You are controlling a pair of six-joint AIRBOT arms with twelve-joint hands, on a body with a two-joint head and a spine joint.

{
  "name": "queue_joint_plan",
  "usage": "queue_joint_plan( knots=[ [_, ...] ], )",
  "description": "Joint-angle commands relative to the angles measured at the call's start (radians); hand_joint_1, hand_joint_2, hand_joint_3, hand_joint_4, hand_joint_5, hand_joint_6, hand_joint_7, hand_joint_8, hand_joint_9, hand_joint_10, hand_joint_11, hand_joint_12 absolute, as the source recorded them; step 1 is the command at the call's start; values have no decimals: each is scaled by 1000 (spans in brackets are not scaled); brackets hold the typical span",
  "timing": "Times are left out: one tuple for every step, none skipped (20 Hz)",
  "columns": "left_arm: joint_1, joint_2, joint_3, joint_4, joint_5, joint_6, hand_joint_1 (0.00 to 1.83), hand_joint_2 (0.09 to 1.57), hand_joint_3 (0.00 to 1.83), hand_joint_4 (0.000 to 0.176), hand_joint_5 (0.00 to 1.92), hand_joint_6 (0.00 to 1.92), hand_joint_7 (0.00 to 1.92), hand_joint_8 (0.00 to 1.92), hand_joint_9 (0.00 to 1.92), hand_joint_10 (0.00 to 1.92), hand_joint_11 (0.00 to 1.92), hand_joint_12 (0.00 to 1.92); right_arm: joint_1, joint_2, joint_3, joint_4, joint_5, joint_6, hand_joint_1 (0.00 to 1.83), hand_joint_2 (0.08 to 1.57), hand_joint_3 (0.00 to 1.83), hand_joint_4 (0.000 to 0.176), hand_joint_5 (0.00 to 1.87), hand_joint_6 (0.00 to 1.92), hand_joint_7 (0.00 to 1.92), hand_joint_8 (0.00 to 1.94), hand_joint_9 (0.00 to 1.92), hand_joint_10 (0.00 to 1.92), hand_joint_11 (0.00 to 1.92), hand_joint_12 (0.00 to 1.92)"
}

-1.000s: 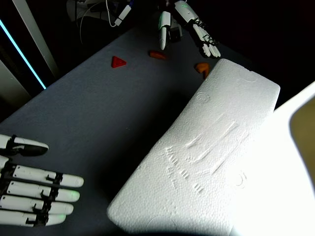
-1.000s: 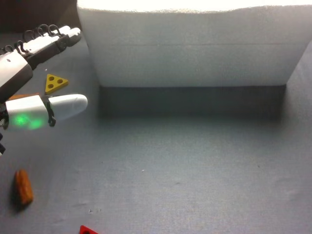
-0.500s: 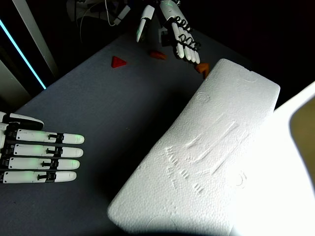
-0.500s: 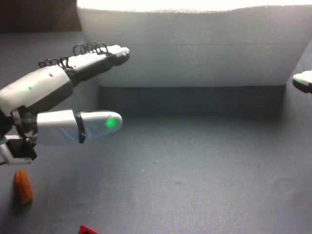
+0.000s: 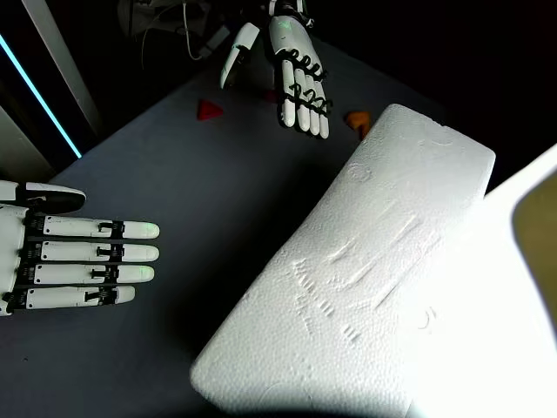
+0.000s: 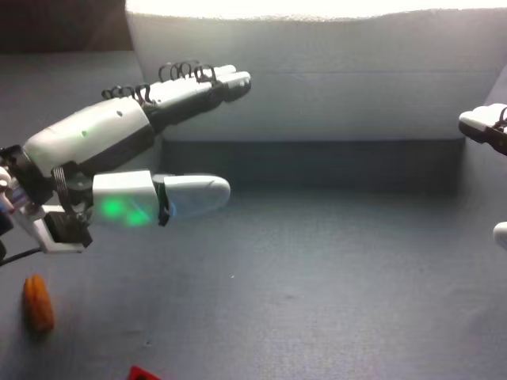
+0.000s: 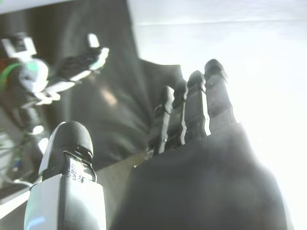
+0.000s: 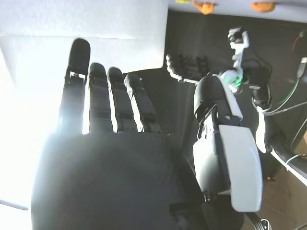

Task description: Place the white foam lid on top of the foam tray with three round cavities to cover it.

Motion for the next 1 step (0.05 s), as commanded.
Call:
queue_joint_plan(
  knots=[
    [-10, 7, -2, -19, -131, -8, 309, 1230, 13, 0, 73, 2, 0, 0, 0, 0, 0, 6, 15, 6, 6, 6, 126, 7, 205, 1299, 0, 0, 0, 0, 0, 0, 21, 25, 0, 1049]
  ],
)
